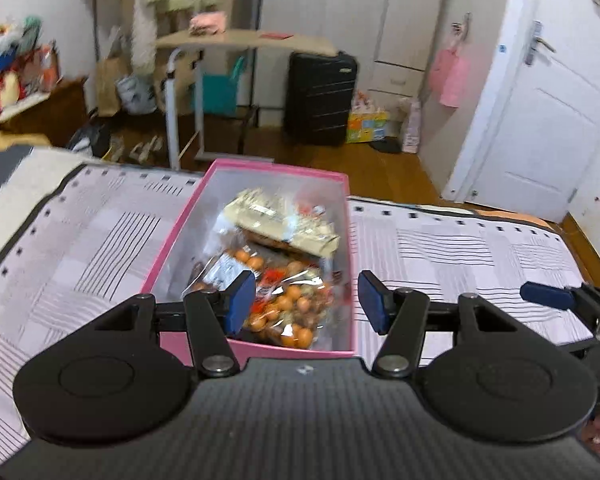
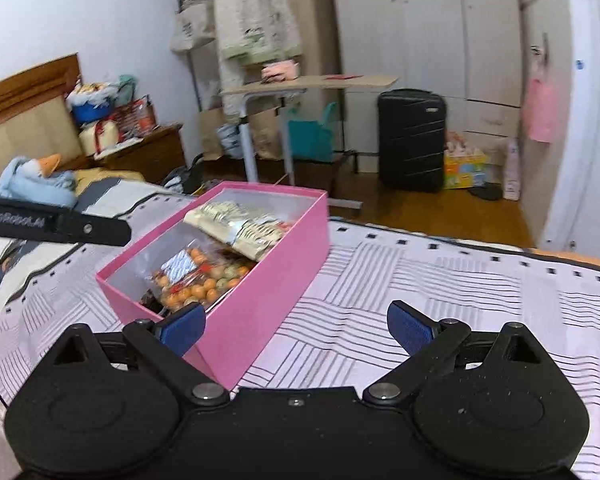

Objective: Organize snacks

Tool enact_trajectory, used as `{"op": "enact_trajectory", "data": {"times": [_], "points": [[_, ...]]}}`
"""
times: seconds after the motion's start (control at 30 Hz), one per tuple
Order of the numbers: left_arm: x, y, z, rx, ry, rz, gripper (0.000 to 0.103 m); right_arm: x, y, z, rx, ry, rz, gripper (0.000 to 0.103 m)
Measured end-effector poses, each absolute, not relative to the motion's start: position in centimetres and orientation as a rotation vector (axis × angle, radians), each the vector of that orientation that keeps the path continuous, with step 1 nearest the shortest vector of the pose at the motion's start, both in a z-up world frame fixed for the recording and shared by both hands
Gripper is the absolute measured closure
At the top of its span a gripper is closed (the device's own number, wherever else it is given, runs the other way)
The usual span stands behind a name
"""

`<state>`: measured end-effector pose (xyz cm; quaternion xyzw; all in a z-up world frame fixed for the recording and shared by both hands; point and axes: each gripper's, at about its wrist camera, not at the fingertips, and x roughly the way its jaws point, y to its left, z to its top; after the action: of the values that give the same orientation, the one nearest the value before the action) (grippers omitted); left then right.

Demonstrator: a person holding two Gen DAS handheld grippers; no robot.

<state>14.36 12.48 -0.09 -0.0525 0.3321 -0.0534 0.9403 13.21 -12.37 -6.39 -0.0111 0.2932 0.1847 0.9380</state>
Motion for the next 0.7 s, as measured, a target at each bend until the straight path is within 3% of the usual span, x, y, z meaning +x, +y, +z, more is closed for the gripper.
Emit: {"op": "enact_trajectory", "data": {"times": [0.37, 0.7], "points": [[9.2, 8.7, 2.3, -0.013, 0.62, -0.152, 0.037, 7.3, -14.9, -2.6, 0.024, 0.49, 0.252, 0.004], [6.0, 8.4, -0.1, 0.023, 0.599, -0.14, 0.006, 4.3, -15.2, -4.5, 0.002, 0.566, 0.078, 0.0]]}}
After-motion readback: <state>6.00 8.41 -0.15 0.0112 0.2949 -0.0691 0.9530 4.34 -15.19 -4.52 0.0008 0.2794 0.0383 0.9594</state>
